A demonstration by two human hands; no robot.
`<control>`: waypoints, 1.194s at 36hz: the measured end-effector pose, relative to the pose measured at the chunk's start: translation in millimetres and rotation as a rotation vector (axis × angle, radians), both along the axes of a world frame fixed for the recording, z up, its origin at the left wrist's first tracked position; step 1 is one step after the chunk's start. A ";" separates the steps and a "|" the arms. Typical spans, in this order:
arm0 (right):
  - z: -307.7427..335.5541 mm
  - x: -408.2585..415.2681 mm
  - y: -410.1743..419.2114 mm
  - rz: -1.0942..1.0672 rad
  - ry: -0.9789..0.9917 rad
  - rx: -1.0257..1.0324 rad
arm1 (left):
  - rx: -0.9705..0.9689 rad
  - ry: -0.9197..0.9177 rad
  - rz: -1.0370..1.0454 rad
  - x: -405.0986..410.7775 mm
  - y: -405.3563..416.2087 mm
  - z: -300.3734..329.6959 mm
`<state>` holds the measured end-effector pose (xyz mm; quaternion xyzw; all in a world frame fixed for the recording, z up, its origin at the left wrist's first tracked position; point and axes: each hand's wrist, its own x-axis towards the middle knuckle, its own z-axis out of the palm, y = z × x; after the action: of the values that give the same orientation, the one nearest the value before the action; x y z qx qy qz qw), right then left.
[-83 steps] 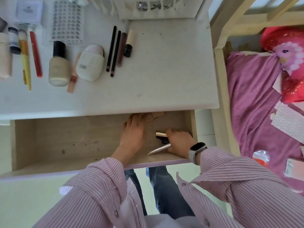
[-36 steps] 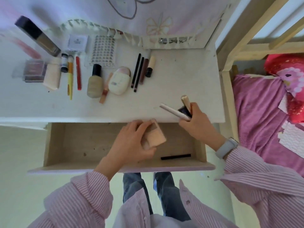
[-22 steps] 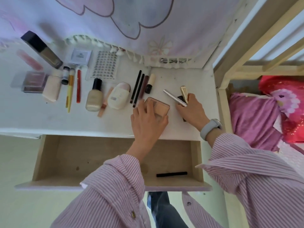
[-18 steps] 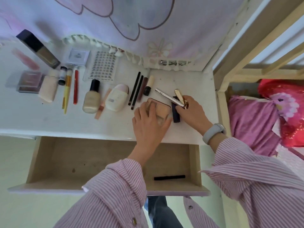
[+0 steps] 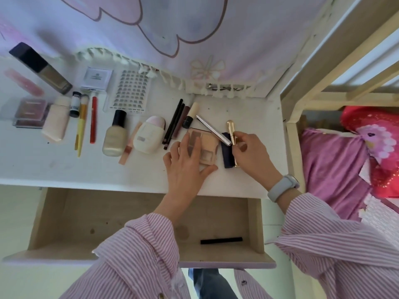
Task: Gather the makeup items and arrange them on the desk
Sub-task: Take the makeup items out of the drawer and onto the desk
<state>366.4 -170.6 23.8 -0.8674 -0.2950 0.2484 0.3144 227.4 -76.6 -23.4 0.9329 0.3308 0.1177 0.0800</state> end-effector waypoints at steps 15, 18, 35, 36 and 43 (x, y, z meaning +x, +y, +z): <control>-15.4 -5.5 17.1 0.077 -0.438 0.125 | 0.027 -0.025 -0.052 -14.0 2.7 -8.1; -9.2 8.9 22.8 -0.110 -0.283 0.245 | 0.041 -0.007 -0.066 -16.3 1.5 -10.7; -23.1 25.6 11.4 -0.274 0.011 0.262 | 0.009 0.078 -0.065 -15.5 1.3 -9.2; -23.5 20.1 4.3 -0.274 -0.005 0.282 | 0.002 0.079 -0.064 -15.4 1.2 -8.4; -3.5 -58.5 -73.2 0.032 -0.160 0.449 | -0.045 -0.117 -0.111 -41.6 -11.8 -4.0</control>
<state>307.9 -243.8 20.3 -0.7878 -0.3804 0.1122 0.4713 185.7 -88.4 -27.4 0.9393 0.2760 0.1597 0.1267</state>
